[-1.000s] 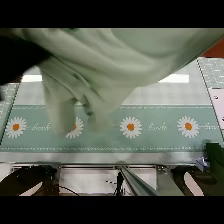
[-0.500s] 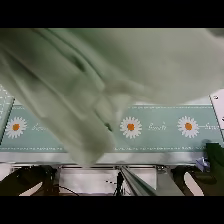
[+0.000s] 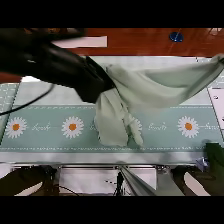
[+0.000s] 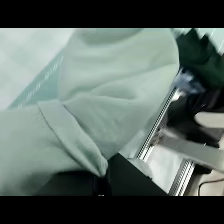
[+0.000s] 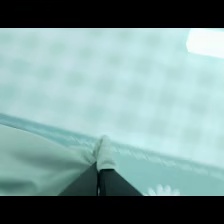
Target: Fold the shirts.
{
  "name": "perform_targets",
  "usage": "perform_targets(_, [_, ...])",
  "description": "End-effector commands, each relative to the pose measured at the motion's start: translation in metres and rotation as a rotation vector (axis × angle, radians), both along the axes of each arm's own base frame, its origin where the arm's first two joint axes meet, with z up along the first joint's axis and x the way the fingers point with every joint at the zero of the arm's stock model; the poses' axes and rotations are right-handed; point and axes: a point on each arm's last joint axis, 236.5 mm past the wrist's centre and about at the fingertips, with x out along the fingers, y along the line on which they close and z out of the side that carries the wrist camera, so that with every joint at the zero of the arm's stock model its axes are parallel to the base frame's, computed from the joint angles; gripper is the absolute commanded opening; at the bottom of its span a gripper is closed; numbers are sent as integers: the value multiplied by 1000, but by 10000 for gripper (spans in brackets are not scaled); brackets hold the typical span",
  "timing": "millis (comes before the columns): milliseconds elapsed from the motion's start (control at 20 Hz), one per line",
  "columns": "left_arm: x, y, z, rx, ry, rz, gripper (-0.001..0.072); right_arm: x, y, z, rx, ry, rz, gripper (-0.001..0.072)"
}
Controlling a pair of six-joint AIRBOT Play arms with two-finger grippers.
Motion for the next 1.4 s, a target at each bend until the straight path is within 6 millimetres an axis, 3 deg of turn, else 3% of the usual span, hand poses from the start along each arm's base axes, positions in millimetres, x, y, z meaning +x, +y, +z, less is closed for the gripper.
perform_targets(0, [24, -16, -87, 107, 104, -26, 31, 18, -35, -81, -111, 235, -61, 21])
perform_targets(150, [53, -31, -144, 156, 116, -44, 32, 45, -52, -131, -160, 318, -85, 21])
perform_targets(350, [89, -35, -205, 198, 176, 11, 39, 82, -69, -169, -211, 339, -106, 21])
perform_targets(400, [92, -34, -211, 193, 203, 21, 118, 87, -70, -176, -213, 345, -106, 21])
perform_targets(450, [96, -33, -210, 169, 224, 36, 279, 90, -71, -184, -212, 358, -104, 21])
perform_targets(500, [102, -30, -204, 148, 228, 54, 339, 93, -70, -190, -208, 365, -102, 21])
perform_targets(600, [121, -12, -179, 120, 201, 90, 339, 102, -65, -192, -187, 344, -98, 21])
perform_targets(700, [139, 20, -147, 108, 181, 125, 339, 104, -73, -191, -216, 333, -109, 21])
perform_targets(750, [139, 39, -139, 122, 201, 129, 339, 103, -81, -191, -224, 333, -126, 21])
perform_targets(900, [107, 101, -145, 215, 400, 118, 339, 98, -98, -192, -157, 349, -191, 21])
perform_targets(1050, [84, 132, -171, 235, 535, 183, 338, 89, -108, -194, -78, 376, -234, 21])
perform_targets(1200, [41, 135, -217, 227, 625, 248, 339, 87, -114, -193, -39, 379, -258, 21])
perform_targets(1350, [-13, 109, -257, 118, 712, 290, 339, 91, -114, -192, -36, 362, -260, 21])
